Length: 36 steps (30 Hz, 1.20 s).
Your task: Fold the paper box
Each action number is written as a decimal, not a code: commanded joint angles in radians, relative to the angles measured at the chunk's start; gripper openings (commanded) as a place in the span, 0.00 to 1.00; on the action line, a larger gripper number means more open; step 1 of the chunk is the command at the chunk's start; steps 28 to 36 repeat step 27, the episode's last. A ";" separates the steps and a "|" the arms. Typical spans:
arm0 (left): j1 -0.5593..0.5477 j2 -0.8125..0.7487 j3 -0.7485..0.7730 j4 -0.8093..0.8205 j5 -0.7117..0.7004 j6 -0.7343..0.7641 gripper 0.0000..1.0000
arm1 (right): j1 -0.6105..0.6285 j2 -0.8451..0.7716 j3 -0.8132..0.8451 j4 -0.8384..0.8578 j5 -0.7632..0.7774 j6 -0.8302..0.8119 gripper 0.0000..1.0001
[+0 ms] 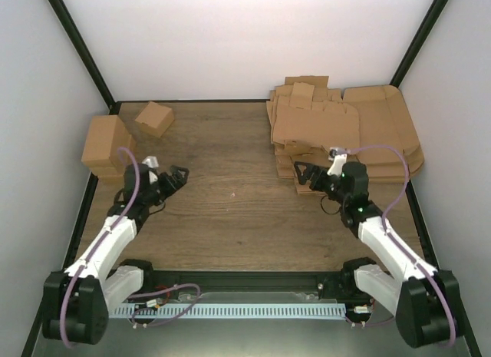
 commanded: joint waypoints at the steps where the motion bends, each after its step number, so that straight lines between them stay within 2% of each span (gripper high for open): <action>1: -0.174 -0.001 0.040 0.102 -0.198 0.232 1.00 | -0.009 -0.108 -0.085 0.062 0.248 -0.047 1.00; 5: -0.260 -0.099 -0.085 0.275 -0.284 0.353 1.00 | -0.009 -0.212 -0.212 0.128 0.256 -0.108 1.00; 9: -0.278 -0.154 -0.202 0.400 -0.264 0.382 1.00 | -0.010 -0.292 -0.340 0.233 0.136 -0.117 1.00; 12: -0.281 -0.152 -0.215 0.373 -0.267 0.426 1.00 | -0.010 -0.319 -0.372 0.238 0.181 -0.113 1.00; 16: -0.280 -0.148 -0.170 0.251 -0.323 0.513 1.00 | -0.009 -0.319 -0.373 0.240 0.237 -0.107 1.00; 17: -0.280 -0.151 -0.177 0.249 -0.344 0.502 1.00 | -0.008 -0.315 -0.372 0.240 0.240 -0.106 1.00; 20: -0.281 -0.163 -0.234 0.340 -0.287 0.509 1.00 | -0.009 -0.301 -0.373 0.245 0.261 -0.078 1.00; 27: -0.281 -0.246 -0.256 0.321 -0.306 0.497 1.00 | -0.008 -0.247 -0.359 0.245 0.214 -0.075 1.00; 36: -0.281 -0.246 -0.256 0.321 -0.306 0.497 1.00 | -0.008 -0.247 -0.359 0.245 0.214 -0.075 1.00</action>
